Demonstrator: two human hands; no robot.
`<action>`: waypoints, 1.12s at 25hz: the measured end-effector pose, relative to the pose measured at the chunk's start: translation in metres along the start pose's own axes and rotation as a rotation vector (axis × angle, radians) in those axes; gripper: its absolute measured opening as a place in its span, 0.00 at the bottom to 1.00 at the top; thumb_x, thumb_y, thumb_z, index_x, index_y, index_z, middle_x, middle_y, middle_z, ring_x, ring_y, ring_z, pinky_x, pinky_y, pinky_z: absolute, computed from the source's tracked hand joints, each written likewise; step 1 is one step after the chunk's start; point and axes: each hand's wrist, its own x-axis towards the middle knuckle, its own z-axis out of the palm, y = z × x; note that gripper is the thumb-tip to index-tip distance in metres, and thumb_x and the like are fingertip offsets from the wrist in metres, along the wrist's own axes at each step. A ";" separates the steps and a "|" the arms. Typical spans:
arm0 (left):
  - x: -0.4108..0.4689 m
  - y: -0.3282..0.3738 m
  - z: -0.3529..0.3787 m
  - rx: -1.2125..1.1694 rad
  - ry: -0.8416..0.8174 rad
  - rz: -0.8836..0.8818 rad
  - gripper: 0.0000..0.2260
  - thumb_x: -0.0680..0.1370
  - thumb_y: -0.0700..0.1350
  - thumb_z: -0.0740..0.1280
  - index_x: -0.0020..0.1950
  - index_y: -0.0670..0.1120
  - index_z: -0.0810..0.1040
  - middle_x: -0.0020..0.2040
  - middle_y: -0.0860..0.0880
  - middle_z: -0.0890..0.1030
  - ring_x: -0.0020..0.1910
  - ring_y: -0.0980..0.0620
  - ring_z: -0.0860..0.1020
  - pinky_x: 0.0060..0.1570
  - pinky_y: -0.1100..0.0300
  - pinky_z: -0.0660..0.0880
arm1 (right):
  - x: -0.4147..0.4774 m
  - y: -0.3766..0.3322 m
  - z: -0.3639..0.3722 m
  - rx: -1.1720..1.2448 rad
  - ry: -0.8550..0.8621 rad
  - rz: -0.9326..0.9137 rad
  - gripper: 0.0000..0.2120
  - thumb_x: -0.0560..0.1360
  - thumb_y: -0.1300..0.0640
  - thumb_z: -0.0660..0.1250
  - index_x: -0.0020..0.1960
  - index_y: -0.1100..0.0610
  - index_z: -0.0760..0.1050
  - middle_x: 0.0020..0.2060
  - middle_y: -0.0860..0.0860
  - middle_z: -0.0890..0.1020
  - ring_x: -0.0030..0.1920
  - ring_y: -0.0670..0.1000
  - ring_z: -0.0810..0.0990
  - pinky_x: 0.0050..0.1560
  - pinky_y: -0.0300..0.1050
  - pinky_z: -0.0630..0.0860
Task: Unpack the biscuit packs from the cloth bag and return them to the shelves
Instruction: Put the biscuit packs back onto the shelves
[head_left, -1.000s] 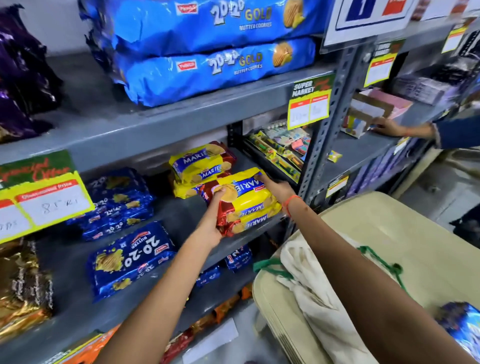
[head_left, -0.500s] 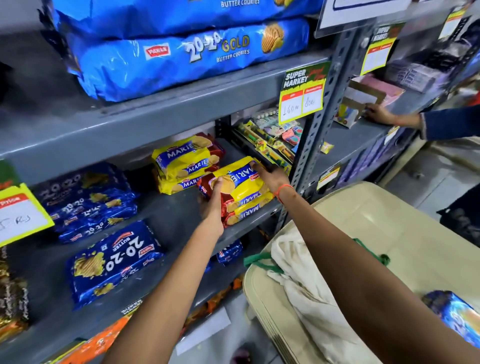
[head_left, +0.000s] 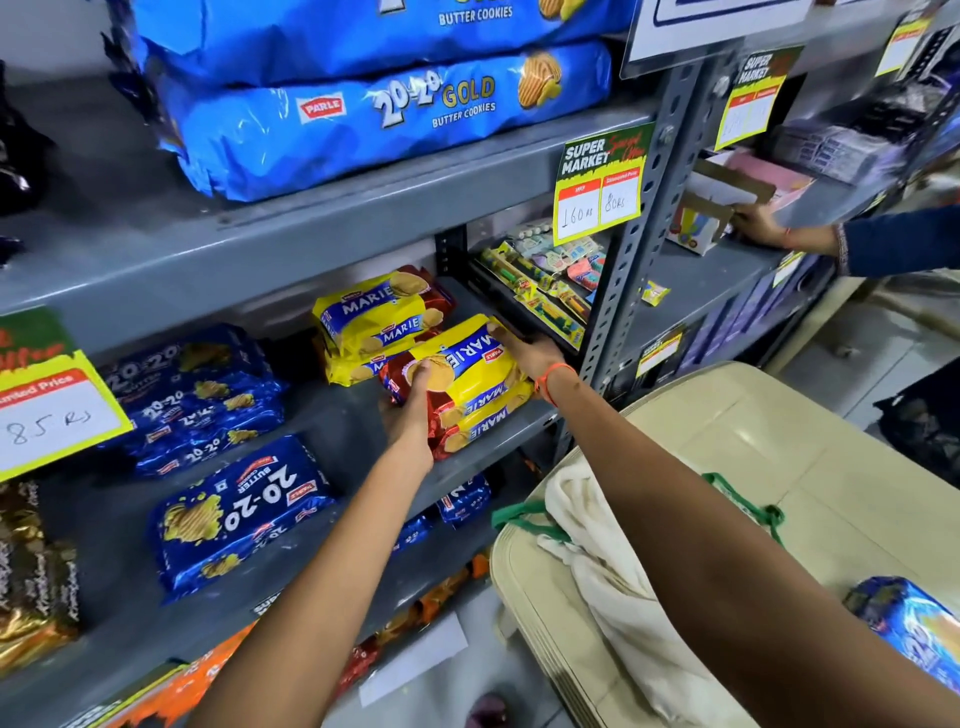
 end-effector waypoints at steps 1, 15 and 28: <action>-0.003 0.001 -0.001 0.005 0.012 0.002 0.44 0.65 0.64 0.73 0.75 0.52 0.57 0.70 0.43 0.72 0.65 0.40 0.75 0.64 0.41 0.73 | -0.001 0.002 -0.001 0.020 0.014 0.019 0.41 0.69 0.32 0.64 0.68 0.62 0.69 0.50 0.56 0.77 0.45 0.56 0.76 0.50 0.47 0.73; -0.152 -0.181 0.026 0.118 0.009 -0.193 0.39 0.67 0.61 0.72 0.70 0.38 0.68 0.69 0.38 0.73 0.64 0.40 0.75 0.64 0.44 0.74 | -0.142 0.170 -0.135 0.174 0.024 0.285 0.16 0.75 0.46 0.66 0.54 0.57 0.72 0.45 0.55 0.75 0.45 0.53 0.75 0.51 0.49 0.76; -0.278 -0.364 0.128 0.434 -0.472 -0.593 0.39 0.68 0.65 0.69 0.71 0.41 0.69 0.71 0.41 0.72 0.61 0.46 0.75 0.56 0.52 0.76 | -0.203 0.333 -0.338 -0.396 0.453 0.403 0.29 0.72 0.47 0.69 0.66 0.63 0.70 0.65 0.63 0.75 0.66 0.62 0.72 0.64 0.51 0.70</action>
